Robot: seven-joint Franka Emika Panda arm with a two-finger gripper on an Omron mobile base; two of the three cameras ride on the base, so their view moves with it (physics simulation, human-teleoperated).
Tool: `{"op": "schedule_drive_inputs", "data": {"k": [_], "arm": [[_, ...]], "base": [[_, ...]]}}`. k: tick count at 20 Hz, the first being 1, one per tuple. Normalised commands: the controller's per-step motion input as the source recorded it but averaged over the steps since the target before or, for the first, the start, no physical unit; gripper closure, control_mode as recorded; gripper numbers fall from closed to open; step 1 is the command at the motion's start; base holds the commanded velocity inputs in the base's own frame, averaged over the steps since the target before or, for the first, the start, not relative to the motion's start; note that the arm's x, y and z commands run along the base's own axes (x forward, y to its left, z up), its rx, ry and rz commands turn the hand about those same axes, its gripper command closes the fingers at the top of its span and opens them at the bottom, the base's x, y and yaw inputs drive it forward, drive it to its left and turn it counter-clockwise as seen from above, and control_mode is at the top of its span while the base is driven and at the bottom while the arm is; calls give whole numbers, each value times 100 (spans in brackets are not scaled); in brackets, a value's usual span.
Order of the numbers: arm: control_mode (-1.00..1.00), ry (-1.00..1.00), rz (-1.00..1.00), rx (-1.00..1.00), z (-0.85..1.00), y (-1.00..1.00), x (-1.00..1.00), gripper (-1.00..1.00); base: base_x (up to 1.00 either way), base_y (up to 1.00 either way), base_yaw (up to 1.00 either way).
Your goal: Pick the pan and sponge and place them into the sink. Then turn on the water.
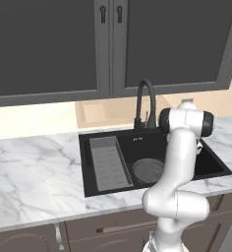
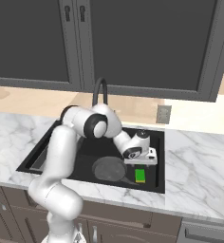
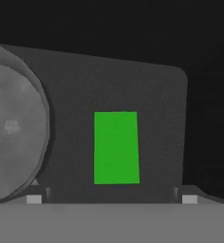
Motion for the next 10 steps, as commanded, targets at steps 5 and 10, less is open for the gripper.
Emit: {"op": "schedule_drive_inputs", "data": {"k": [5, 10], "arm": [[-100, -14, 4, 0, 52, 11, -45, -100], [-100, -17, 5, 0, 43, 13, -34, -100]], "base": [[0, 0, 0], [0, 0, 0]]}}
